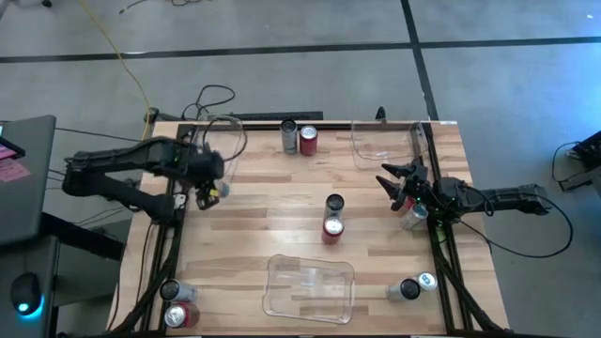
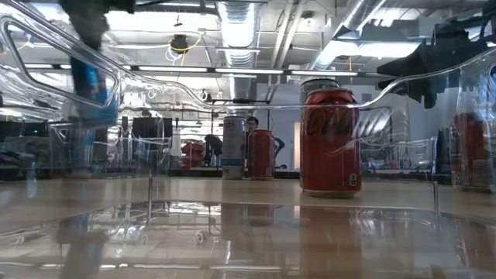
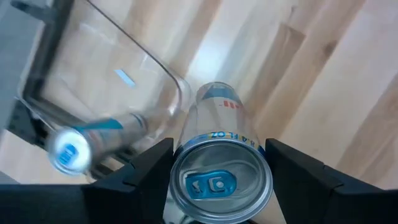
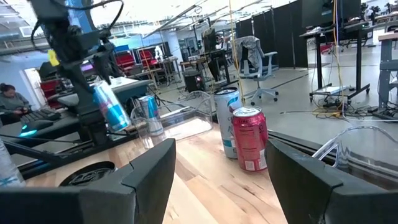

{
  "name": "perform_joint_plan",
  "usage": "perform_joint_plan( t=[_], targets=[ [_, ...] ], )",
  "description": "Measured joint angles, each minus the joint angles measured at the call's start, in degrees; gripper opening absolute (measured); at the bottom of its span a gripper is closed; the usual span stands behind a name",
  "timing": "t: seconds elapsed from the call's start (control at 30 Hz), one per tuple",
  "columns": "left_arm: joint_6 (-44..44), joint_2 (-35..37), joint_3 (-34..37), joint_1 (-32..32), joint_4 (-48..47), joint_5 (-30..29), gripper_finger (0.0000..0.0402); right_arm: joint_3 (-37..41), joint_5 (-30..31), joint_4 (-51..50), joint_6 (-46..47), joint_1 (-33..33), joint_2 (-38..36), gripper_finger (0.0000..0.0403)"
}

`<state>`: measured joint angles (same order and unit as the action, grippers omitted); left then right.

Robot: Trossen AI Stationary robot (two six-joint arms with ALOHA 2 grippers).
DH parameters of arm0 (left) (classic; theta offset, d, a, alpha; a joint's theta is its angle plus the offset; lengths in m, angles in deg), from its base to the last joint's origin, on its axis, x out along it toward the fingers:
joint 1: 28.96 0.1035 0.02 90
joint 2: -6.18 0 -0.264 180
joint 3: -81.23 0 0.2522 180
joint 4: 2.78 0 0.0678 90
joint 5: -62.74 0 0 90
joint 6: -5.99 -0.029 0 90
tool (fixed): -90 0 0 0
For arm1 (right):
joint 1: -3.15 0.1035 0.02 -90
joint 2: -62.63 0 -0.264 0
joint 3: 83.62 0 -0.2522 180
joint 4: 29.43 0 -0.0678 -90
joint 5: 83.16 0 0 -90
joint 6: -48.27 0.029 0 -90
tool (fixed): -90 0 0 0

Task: Sort soda cans
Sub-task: Put the blue soda can into the top left transparent bin

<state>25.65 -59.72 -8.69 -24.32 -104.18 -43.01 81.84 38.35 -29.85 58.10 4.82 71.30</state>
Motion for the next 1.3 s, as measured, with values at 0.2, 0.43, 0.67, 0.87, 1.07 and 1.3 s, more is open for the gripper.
perform_joint_plan(
  t=[0.2, 0.43, 0.67, 0.87, 1.07, 1.3],
  targets=[
    [-9.82, -6.75, -10.23, 7.9, -1.09, 0.2, 0.023, 0.0, -0.02, -0.04, -0.82, 0.0, 0.0, 0.027],
    [-18.62, -12.14, -18.25, 16.08, -2.19, 0.39, 0.0228, 0.0, -0.02, -1.03, -0.85, 0.0, 0.0, 0.027],
    [-24.03, -14.08, -18.24, 25.3, -2.43, 1.18, 0.0227, 0.0, -0.02, -3.16, -0.83, 0.0, 0.0, 0.027],
    [-25.56, -13.77, -17.35, 29.8, -1.95, 2.97, 0.0229, 0.0, -0.02, -4.18, -0.81, 0.0, 0.0, 0.027],
    [-25.84, -13.16, -10.32, 32.18, -1.01, 3.69, 0.0227, 0.0, -0.02, -4.77, -0.81, 0.0, 0.0, 0.027],
    [-30.48, -12.88, 1.09, 32.25, 7.44, 7.82, 0.0227, 0.0, -0.02, -5.38, -0.7, 0.0, 0.0, 0.027]
  ],
)
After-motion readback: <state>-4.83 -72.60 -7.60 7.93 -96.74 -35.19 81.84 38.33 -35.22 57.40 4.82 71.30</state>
